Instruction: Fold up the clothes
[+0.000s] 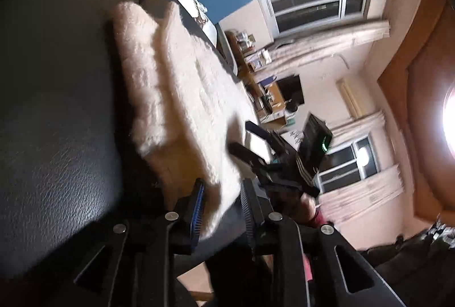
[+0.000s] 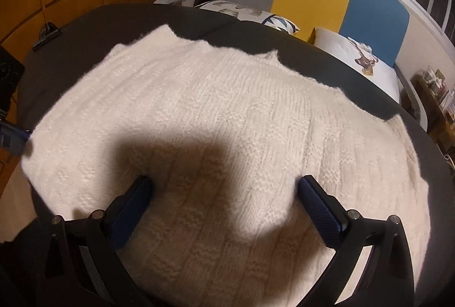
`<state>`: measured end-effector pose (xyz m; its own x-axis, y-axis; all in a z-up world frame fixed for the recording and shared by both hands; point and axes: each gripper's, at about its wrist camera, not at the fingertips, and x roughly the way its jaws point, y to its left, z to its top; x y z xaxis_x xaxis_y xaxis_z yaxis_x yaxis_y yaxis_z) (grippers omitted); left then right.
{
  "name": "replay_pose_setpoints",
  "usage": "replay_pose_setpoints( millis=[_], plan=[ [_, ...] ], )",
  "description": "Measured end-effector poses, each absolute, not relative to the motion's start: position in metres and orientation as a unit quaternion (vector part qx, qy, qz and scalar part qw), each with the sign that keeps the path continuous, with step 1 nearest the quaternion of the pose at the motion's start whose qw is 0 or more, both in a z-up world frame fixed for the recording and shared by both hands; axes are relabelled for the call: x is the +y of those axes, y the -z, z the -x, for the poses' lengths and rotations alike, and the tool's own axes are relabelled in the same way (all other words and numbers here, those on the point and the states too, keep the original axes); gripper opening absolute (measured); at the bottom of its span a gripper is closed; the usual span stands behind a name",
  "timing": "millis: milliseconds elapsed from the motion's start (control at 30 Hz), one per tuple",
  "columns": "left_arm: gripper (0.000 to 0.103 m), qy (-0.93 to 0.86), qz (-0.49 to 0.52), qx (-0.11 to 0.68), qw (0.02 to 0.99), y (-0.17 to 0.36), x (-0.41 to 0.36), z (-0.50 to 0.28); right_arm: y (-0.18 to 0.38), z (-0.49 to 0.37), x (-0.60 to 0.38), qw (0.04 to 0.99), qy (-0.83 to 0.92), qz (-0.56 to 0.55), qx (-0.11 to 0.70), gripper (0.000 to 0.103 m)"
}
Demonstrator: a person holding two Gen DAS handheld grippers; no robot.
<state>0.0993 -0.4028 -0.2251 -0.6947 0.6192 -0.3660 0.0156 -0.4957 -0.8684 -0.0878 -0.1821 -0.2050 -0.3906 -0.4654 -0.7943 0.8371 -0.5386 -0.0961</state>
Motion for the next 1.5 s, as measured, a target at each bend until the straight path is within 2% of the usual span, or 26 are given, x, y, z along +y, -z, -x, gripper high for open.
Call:
replay_pose_setpoints(
  millis=[67,133,233,367,433,733,1033,1267,1300,1367,1400,1500],
  plan=[
    [0.024,-0.795,0.356,-0.452,0.191,0.226,-0.397,-0.097,0.194,0.078,-0.181,0.426,0.793,-0.354,0.253,0.103],
    [0.011,-0.799,0.384,-0.42,0.194,0.227,-0.384,-0.096,0.193,0.07,-0.18,0.42,0.789,-0.356,0.272,0.103],
    [0.008,-0.813,0.407,-0.371,0.187,0.226,-0.361,-0.097,0.202,0.065,-0.171,0.405,0.786,-0.383,0.269,0.103],
    [0.008,-0.808,0.407,-0.383,0.186,0.226,-0.365,-0.107,0.215,0.074,-0.148,0.405,0.787,-0.426,0.186,0.103],
    [0.022,-0.802,0.404,-0.394,0.194,0.224,-0.366,-0.111,0.216,0.07,-0.147,0.406,0.793,-0.412,0.19,0.103],
    [0.025,-0.798,0.325,-0.481,0.162,0.205,-0.405,-0.087,0.217,0.065,-0.14,0.414,0.81,-0.381,0.165,0.103],
    [0.028,-0.804,0.328,-0.488,0.096,0.206,-0.448,-0.008,0.219,0.061,-0.136,0.417,0.814,-0.372,0.158,0.103],
    [0.03,-0.793,0.357,-0.483,0.097,0.22,-0.447,0.027,0.219,0.062,-0.134,0.42,0.815,-0.368,0.155,0.103],
    [0.028,-0.802,0.353,-0.473,0.091,0.216,-0.445,0.024,0.219,0.062,-0.134,0.42,0.815,-0.368,0.155,0.103],
    [0.01,-0.82,0.343,-0.452,0.078,0.208,-0.439,0.018,0.219,0.061,-0.134,0.42,0.816,-0.366,0.155,0.103],
    [0.005,-0.829,0.338,-0.441,0.072,0.204,-0.437,0.015,0.219,0.062,-0.133,0.42,0.816,-0.366,0.155,0.103],
    [0.006,-0.853,0.322,-0.408,0.053,0.192,-0.429,0.005,0.219,0.062,-0.134,0.419,0.814,-0.369,0.158,0.103]
  ],
)
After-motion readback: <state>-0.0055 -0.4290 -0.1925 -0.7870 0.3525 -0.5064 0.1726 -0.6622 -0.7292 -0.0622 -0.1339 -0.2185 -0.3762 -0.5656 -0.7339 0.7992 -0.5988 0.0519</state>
